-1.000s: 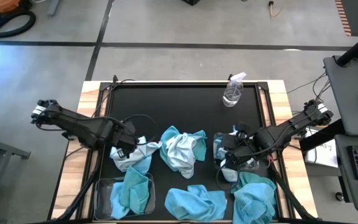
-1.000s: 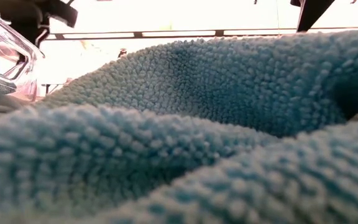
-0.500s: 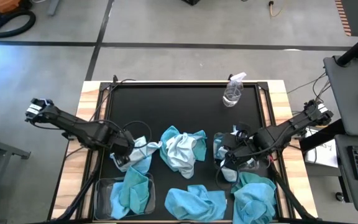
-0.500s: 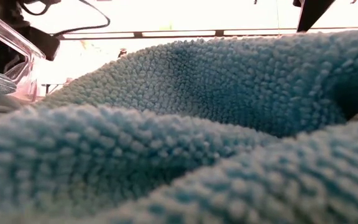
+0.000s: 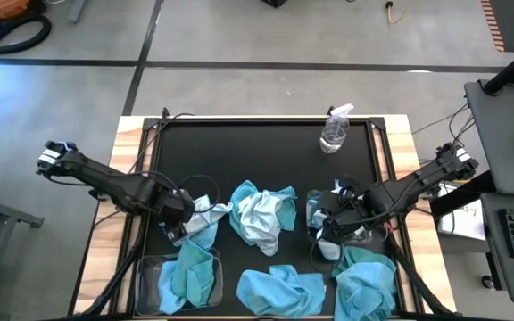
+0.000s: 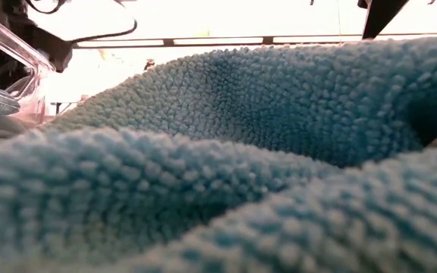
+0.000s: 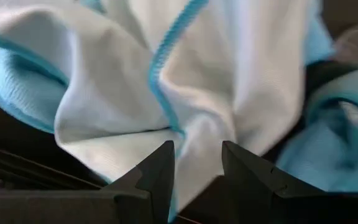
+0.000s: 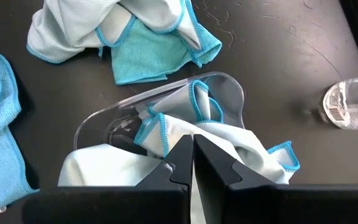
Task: Sort microfiber towel by color & place in baskets
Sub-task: Put the light blue microfiber towel into the right transparent bin
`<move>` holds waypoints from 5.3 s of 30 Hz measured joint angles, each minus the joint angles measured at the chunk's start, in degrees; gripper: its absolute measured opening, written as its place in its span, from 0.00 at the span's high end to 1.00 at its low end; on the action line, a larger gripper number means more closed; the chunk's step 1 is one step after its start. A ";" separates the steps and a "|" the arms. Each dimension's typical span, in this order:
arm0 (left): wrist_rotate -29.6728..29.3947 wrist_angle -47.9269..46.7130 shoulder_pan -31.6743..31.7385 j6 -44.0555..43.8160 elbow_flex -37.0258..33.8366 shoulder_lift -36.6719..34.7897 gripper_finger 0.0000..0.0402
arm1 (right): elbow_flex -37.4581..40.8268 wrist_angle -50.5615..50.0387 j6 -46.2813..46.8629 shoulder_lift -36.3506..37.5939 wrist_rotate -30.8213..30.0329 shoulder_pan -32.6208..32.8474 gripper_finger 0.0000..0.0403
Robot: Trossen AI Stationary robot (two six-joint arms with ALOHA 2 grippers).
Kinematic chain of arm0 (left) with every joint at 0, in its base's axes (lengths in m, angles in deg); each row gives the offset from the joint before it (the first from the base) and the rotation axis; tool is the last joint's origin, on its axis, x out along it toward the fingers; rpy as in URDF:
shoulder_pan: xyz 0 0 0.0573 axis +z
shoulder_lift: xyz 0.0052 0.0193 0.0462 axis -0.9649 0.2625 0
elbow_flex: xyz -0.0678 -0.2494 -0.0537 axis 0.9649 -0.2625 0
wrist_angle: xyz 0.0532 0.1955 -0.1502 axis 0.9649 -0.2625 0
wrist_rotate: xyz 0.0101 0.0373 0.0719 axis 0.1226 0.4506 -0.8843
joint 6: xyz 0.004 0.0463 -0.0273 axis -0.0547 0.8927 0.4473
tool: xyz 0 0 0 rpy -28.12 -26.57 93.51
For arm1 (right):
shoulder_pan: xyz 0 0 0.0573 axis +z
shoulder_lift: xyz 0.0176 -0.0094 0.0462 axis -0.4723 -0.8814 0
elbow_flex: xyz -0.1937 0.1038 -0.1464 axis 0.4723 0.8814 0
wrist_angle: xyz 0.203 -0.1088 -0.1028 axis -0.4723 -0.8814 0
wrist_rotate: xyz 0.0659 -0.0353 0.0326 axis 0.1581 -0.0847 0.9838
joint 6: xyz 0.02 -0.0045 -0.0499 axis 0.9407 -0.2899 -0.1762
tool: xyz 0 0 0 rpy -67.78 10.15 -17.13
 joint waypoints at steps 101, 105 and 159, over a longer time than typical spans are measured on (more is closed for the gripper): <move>-22.95 1.01 1.31 45.97 84.58 37.90 1.00 | 0.02 59.47 -38.91 -0.13 -12.04 -2.80 0.55; -20.56 3.06 1.31 45.98 84.67 37.90 1.00 | 0.02 60.09 -39.37 -0.13 -12.03 -3.18 0.55; -22.54 -25.06 1.01 26.76 85.35 32.13 0.69 | -5.91 16.07 -5.99 5.96 -12.02 0.52 0.98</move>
